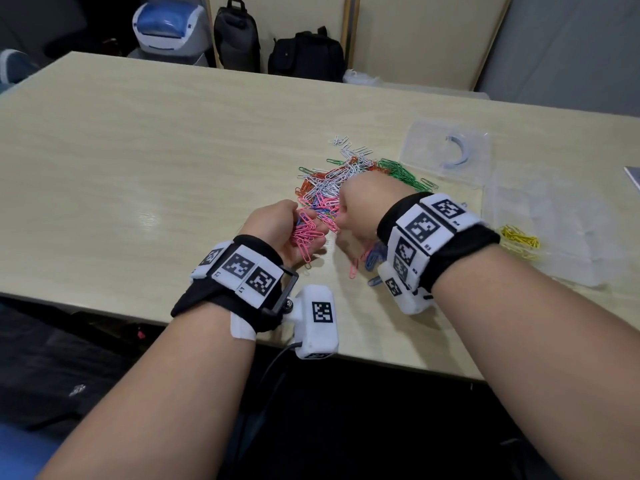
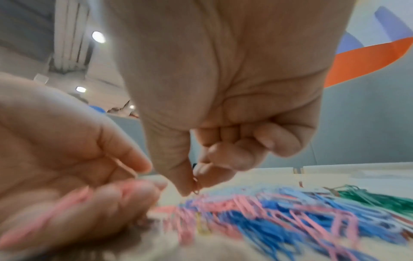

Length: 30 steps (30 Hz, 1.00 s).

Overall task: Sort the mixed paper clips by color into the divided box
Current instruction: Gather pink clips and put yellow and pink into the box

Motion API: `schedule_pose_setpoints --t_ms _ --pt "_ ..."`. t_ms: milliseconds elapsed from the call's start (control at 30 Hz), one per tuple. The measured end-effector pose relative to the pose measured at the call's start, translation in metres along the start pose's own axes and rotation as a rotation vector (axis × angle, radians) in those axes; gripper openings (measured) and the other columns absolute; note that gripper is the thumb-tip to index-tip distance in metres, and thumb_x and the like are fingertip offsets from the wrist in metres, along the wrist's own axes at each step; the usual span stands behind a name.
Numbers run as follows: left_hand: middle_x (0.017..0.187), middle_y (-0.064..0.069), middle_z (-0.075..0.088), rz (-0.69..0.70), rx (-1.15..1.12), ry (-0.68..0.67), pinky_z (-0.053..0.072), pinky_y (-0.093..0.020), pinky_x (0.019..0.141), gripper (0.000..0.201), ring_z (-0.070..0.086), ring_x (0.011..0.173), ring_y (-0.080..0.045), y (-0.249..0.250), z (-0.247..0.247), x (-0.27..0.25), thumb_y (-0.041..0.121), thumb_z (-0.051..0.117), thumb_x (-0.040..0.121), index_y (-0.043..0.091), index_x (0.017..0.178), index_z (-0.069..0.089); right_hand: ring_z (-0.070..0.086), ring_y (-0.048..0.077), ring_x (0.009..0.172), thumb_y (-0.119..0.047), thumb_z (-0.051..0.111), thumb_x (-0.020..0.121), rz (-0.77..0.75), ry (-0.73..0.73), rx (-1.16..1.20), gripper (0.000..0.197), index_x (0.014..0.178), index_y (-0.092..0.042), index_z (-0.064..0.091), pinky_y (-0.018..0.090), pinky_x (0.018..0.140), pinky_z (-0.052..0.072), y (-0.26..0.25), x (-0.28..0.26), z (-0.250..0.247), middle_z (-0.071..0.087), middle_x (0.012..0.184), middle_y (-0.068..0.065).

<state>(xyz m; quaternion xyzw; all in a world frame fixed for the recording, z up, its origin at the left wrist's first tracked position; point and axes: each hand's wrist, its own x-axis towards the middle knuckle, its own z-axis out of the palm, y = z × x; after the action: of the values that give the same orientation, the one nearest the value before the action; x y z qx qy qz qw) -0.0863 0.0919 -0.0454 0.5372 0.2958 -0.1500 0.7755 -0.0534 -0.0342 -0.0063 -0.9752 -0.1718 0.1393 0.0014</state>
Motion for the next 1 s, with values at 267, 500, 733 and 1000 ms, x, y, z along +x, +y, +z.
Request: schedule_pose_setpoints --t_ms 267,500,733,1000 --pt "0.053 -0.011 0.056 -0.036 -0.129 -0.019 0.055 -0.027 0.045 0.029 0.056 0.049 -0.019 0.004 0.004 -0.002 0.013 0.033 0.1 0.003 0.081 0.052 0.06 0.023 0.083 -0.023 0.054 0.09 -0.051 0.141 0.117 0.02 0.09 -0.014 0.072 0.026 0.067 0.044 -0.013 0.003 -0.012 0.067 0.087 0.004" --pt "0.063 -0.011 0.061 -0.029 -0.082 0.039 0.053 -0.025 0.042 0.033 0.061 0.047 -0.017 0.007 -0.01 -0.001 0.019 0.032 0.102 0.006 0.084 0.056 0.038 0.012 0.05 -0.015 0.056 0.09 -0.033 0.061 -0.068 0.037 0.056 -0.014 0.042 0.028 0.058 0.038 -0.015 -0.001 0.002 0.042 0.057 0.0" --pt "0.068 -0.012 0.057 -0.013 -0.103 0.067 0.054 -0.026 0.043 0.034 0.06 0.061 -0.021 0.011 -0.011 -0.002 0.022 0.033 0.103 0.004 0.086 0.056 0.046 0.018 0.052 -0.023 0.061 0.085 0.002 0.07 -0.054 0.036 0.054 -0.014 0.046 0.028 0.054 0.039 -0.011 0.005 -0.001 0.045 0.056 0.002" --pt "0.047 -0.01 0.052 -0.005 -0.242 -0.009 0.052 -0.038 0.072 0.035 0.05 0.059 -0.02 0.01 0.001 -0.008 0.017 0.03 0.104 0.001 0.076 0.044 0.064 0.016 0.085 -0.036 0.063 0.087 -0.15 0.097 0.131 0.019 0.091 -0.022 0.076 0.025 0.069 0.048 -0.028 0.003 -0.024 0.071 0.087 -0.003"
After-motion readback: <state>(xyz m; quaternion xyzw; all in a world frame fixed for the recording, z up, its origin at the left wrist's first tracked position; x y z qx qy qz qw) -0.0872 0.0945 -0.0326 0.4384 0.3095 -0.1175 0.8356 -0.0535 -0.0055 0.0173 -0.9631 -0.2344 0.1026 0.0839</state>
